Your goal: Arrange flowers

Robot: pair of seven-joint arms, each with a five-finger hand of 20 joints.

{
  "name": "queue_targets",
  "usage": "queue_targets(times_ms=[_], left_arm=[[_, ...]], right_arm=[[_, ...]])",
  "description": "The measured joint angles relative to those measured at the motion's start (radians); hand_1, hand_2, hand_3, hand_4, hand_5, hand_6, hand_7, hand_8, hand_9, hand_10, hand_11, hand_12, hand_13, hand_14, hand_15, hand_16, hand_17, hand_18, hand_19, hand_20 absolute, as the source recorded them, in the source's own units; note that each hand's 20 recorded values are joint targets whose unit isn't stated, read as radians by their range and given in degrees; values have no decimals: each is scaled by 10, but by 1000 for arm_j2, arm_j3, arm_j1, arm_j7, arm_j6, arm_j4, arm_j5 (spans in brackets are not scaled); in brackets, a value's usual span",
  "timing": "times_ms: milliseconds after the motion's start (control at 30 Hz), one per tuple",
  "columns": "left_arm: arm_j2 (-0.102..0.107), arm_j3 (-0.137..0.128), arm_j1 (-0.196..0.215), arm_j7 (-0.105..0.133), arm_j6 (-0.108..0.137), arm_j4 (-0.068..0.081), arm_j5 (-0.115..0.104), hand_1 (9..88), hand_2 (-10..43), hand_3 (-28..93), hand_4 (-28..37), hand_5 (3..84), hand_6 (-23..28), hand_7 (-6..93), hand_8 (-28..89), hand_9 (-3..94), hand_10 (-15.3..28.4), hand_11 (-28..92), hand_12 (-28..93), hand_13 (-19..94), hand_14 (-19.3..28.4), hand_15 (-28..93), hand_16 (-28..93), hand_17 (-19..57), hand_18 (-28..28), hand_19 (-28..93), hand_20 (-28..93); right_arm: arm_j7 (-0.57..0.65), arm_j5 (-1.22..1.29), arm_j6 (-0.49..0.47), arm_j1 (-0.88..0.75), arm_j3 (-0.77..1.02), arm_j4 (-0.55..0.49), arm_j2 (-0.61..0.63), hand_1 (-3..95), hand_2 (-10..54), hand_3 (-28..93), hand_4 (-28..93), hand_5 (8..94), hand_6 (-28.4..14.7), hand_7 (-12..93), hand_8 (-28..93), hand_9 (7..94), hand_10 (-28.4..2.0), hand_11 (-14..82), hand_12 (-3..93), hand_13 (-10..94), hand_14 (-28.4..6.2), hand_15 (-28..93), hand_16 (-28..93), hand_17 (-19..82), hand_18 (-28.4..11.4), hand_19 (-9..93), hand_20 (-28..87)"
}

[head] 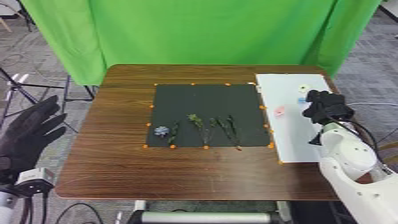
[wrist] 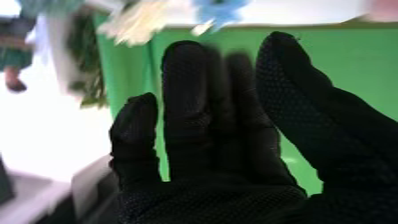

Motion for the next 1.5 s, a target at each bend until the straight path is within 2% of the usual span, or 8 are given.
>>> queue_targets(times_ms=[100,333,500,600,733,1033,1200,1500], left_arm=[[1,0,0,-2,0,0,0,245,-54,694,-274,197,6,239,-121,177,86,109,217,128,119,192,61,-110,183,352,96],[1,4,-2,-3,0,1,0,244,-54,695,-273,196,5,240,-121,177,85,109,217,128,119,194,62,-110,183,352,96],[1,9,-4,-4,0,1,0,244,-53,693,-273,196,5,240,-122,177,85,109,217,128,119,195,62,-110,183,352,96],[1,9,-4,-4,0,1,0,244,-54,695,-273,196,5,240,-122,177,85,109,217,128,119,195,61,-110,183,352,96],[1,9,-3,-3,0,1,0,244,-53,694,-274,197,5,241,-122,177,85,110,217,129,119,195,61,-110,183,352,96],[0,6,1,-3,1,0,0,243,-55,697,-273,197,5,241,-123,177,85,110,215,128,119,195,60,-110,183,352,96],[-1,5,5,-8,0,0,0,243,-55,696,-273,195,5,240,-122,175,86,106,216,125,118,189,61,-109,183,350,95],[5,14,0,-14,1,3,0,243,-57,697,-274,195,5,237,-120,175,85,103,220,122,117,186,66,-110,182,350,96]], right_arm=[[-54,46,-85,-11,17,-42,-8,334,-95,914,-277,249,-80,243,-116,287,-125,158,225,482,-73,614,191,174,-179,767,538],[-99,24,-71,37,-81,10,-30,354,-95,908,-282,271,-62,267,-122,326,-118,168,222,529,-63,570,174,205,-176,772,515],[-111,11,-32,93,-137,92,-61,426,-95,844,-282,416,-12,453,-152,475,-96,364,257,634,-17,490,333,257,-177,799,498],[-114,-1,20,114,-160,115,-64,508,-94,810,-282,565,6,568,2,670,-75,327,451,743,-11,470,380,320,-178,828,503],[-123,-15,160,125,-189,144,-65,528,-95,816,-282,651,13,560,10,767,-72,315,507,808,-23,499,370,359,-177,850,506],[-158,-12,156,135,-192,139,-84,531,-95,821,-283,665,8,551,6,782,-77,301,533,807,-25,517,375,362,-182,854,512],[-190,-9,147,226,-305,151,-112,523,-95,828,-283,666,12,552,5,782,-77,299,535,803,-28,522,379,357,-183,855,515],[-275,-19,142,442,-508,221,-305,510,-95,842,-282,665,14,552,2,786,-75,295,534,792,-31,532,383,348,-186,855,520]])
